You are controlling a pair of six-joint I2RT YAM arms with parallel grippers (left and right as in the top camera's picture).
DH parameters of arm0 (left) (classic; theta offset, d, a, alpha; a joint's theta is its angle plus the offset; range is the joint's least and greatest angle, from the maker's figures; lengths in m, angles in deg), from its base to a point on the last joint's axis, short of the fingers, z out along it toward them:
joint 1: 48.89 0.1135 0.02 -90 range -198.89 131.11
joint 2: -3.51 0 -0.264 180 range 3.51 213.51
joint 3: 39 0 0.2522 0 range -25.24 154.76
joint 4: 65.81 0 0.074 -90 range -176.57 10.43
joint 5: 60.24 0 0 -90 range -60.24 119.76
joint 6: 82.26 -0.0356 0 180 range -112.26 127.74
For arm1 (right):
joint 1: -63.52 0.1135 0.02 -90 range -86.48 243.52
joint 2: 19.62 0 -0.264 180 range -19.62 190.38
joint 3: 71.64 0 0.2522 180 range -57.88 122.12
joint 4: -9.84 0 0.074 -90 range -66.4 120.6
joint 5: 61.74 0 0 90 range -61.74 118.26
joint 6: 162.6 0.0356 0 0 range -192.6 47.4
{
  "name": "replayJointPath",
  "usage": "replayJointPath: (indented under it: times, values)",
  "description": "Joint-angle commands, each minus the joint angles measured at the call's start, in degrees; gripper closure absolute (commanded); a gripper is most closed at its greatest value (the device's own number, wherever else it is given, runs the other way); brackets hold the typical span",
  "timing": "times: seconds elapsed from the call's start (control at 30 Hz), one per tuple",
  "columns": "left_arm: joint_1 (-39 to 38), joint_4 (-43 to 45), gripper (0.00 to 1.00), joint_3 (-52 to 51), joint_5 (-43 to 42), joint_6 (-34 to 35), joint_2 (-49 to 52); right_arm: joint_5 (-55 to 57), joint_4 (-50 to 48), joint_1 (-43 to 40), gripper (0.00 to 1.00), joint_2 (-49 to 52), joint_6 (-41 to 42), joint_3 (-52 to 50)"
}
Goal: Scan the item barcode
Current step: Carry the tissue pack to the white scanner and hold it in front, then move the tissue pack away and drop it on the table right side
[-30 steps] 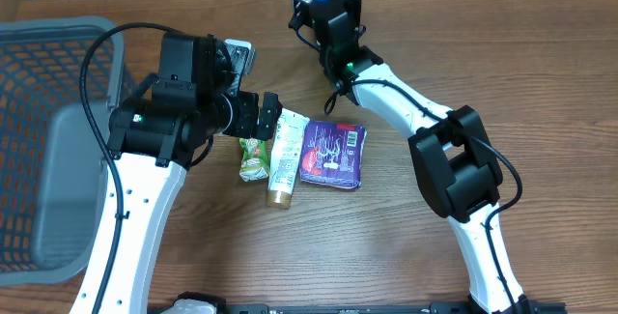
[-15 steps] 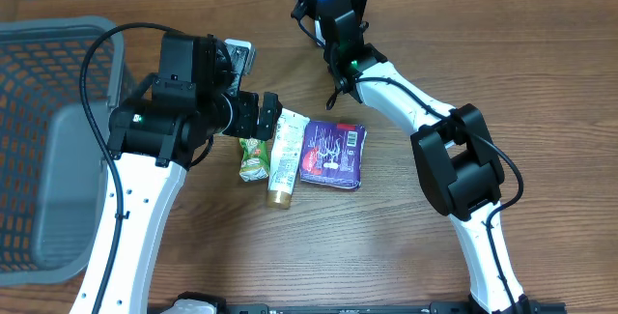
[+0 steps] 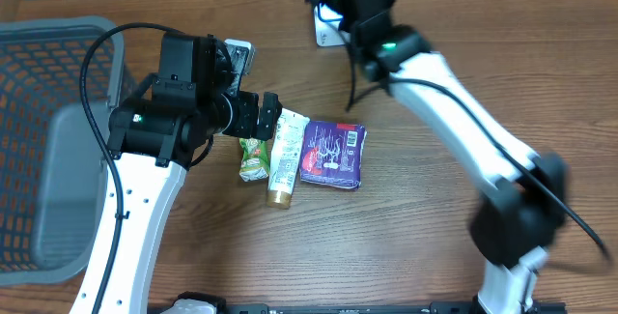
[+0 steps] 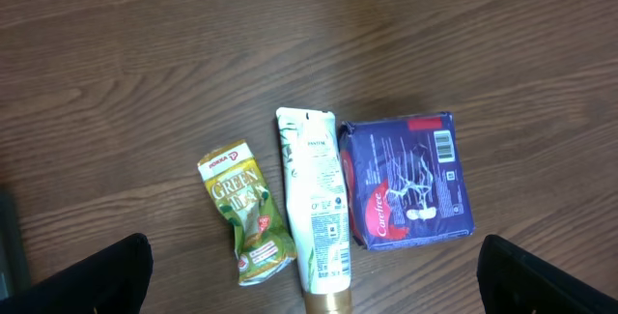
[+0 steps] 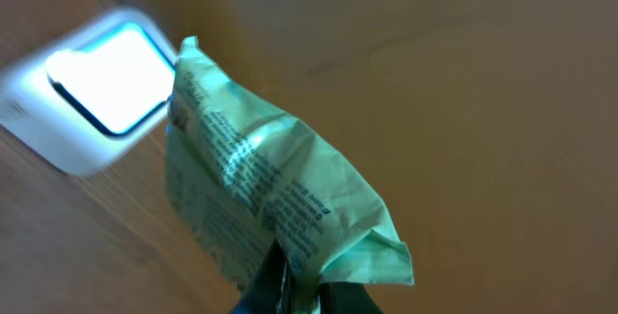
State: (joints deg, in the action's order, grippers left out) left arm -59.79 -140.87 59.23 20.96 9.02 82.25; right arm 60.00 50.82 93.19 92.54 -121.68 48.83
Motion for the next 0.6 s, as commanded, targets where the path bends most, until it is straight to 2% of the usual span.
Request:
replayJointPath:
  times: [0.0,0.1,0.13,0.2,0.27,0.37,0.43,0.57]
  values:
    - [0.0,0.0,0.0,1.1,0.0,-0.9,-1.2,-9.0,8.3,-0.6,0.96,-10.7,33.3,1.2]
    - [0.0,0.0,0.01,1.1,0.0,-0.9,-1.2,-12.3,17.8,-2.3,0.96,-14.7,54.0,1.2]
    - [0.0,0.0,0.0,1.1,0.0,-0.9,-1.2,-14.0,23.8,-3.8,0.96,-16.2,63.1,1.2]
    - [0.0,0.0,0.0,1.1,0.0,-0.9,-1.2,-16.8,32.5,-7.0,0.96,-16.9,70.5,1.2]
    - [0.0,0.1,0.0,1.1,0.0,-0.9,-1.2,-21.3,38.2,-11.2,0.96,-16.7,72.1,0.4]
    - [0.0,0.0,0.0,1.1,0.0,-0.9,-1.2,-29.4,41.0,-18.0,0.96,-16.7,72.0,-3.5]
    - [0.0,0.0,0.0,1.1,0.0,-0.9,-1.2,-37.5,40.3,-25.4,0.96,-16.7,72.1,-9.7]
    - [0.0,0.0,0.0,1.1,0.0,-0.9,-1.2,-45.6,33.6,-33.6,0.96,-16.7,72.1,-20.7]
